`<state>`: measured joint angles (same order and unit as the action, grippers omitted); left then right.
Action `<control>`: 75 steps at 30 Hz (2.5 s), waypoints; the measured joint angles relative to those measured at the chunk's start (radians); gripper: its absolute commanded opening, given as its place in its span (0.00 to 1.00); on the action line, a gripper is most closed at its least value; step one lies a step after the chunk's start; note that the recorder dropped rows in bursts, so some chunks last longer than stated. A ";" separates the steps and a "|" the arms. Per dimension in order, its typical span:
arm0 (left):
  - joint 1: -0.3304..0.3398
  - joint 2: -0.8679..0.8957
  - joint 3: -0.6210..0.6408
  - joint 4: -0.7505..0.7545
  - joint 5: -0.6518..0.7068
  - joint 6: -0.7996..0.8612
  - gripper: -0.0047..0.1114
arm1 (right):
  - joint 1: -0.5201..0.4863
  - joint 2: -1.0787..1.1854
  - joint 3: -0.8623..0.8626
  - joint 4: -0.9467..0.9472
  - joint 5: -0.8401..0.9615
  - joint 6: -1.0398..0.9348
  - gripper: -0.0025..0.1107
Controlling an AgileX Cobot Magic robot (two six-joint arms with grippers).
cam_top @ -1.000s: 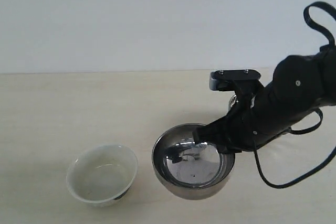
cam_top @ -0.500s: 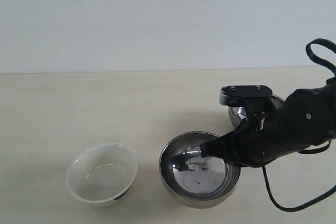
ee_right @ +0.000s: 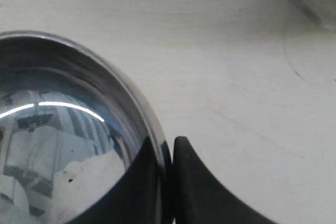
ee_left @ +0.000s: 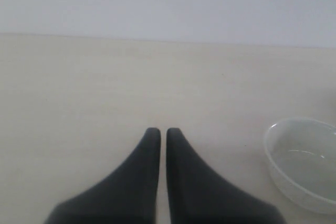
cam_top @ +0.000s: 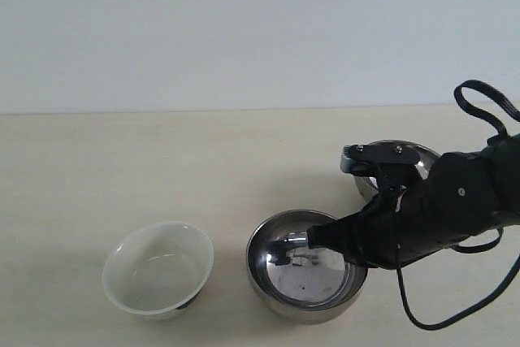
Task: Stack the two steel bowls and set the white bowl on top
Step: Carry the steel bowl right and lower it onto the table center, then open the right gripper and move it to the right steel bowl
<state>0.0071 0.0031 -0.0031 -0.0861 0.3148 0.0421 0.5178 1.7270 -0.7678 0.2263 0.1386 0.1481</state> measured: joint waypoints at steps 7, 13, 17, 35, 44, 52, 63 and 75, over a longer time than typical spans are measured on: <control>0.000 0.000 0.000 0.000 0.000 0.000 0.07 | 0.008 0.005 0.000 0.000 -0.030 0.014 0.02; 0.000 0.000 0.000 0.000 0.000 0.000 0.07 | 0.054 0.005 0.000 0.000 -0.054 0.017 0.02; 0.000 0.000 0.000 0.000 0.000 0.000 0.07 | 0.059 0.005 0.000 0.000 -0.059 0.014 0.02; 0.000 0.000 0.000 0.000 0.000 0.000 0.07 | 0.059 0.005 0.000 0.000 -0.041 -0.005 0.02; 0.000 0.000 0.000 0.000 0.000 0.000 0.07 | 0.059 0.005 0.000 0.000 -0.032 -0.021 0.17; 0.000 0.000 0.000 0.000 0.000 0.000 0.07 | 0.059 0.001 -0.116 0.000 0.087 -0.034 0.50; 0.000 0.000 0.000 0.000 0.000 0.000 0.07 | 0.007 -0.152 -0.147 0.000 0.140 -0.039 0.50; 0.000 0.000 0.000 0.000 0.000 0.000 0.07 | -0.234 -0.296 -0.147 -0.020 0.246 -0.039 0.50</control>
<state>0.0071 0.0031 -0.0031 -0.0861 0.3148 0.0421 0.2842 1.4311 -0.9148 0.2068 0.3842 0.1094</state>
